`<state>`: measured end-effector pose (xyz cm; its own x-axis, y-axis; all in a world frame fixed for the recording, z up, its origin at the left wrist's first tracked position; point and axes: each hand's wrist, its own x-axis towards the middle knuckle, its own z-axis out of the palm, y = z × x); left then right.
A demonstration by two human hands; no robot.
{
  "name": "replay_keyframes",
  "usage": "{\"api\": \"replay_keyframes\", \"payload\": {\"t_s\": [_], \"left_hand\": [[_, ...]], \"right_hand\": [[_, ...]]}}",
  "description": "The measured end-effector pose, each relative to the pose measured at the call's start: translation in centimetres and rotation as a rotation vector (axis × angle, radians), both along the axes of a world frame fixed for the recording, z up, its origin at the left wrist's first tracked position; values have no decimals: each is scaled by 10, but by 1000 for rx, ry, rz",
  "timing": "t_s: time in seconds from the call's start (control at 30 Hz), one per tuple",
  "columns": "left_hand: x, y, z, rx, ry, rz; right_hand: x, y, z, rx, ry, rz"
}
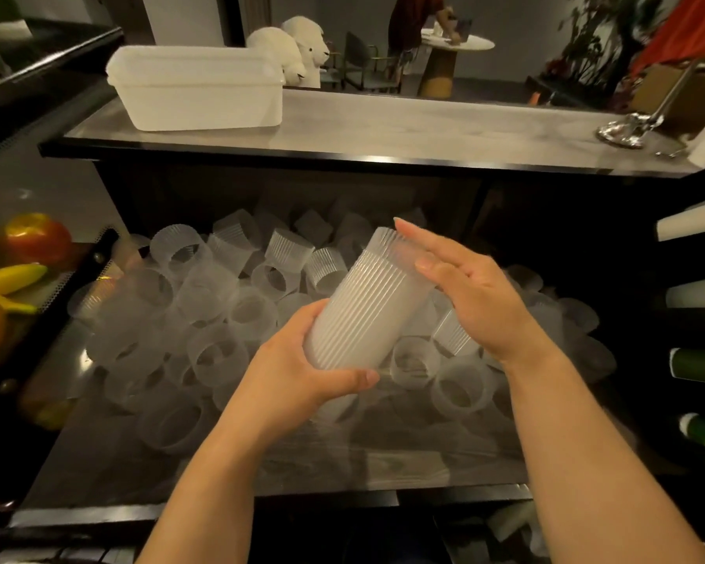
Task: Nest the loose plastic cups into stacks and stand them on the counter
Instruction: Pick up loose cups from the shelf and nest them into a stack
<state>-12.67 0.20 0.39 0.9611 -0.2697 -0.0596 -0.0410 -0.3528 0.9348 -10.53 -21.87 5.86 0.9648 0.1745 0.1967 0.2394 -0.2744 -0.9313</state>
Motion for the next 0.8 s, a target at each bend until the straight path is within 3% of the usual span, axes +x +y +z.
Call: {"api": "replay_keyframes", "payload": {"t_s": [0.33,0.43,0.5,0.57,0.67,0.8], "left_hand": [[6,-16,-3,22,-11,18],[11,-19,-5,9,-2,33],[13,-18,-8,10,2,46],[15,-17,-11,10,14,56],[16,-20,-14,14,35,53],[18,-25,-17,19,47,31]], "right_hand": [[-5,-8,-9,-68,92,91],[11,-29,-17,-124,54,-195],[25,-57,-27,-315,39,-603],[31,-82,-40,-531,117,-847],[38,-95,-56,-748,279,-842],[53,-99,-71,-807,384,-781]]}}
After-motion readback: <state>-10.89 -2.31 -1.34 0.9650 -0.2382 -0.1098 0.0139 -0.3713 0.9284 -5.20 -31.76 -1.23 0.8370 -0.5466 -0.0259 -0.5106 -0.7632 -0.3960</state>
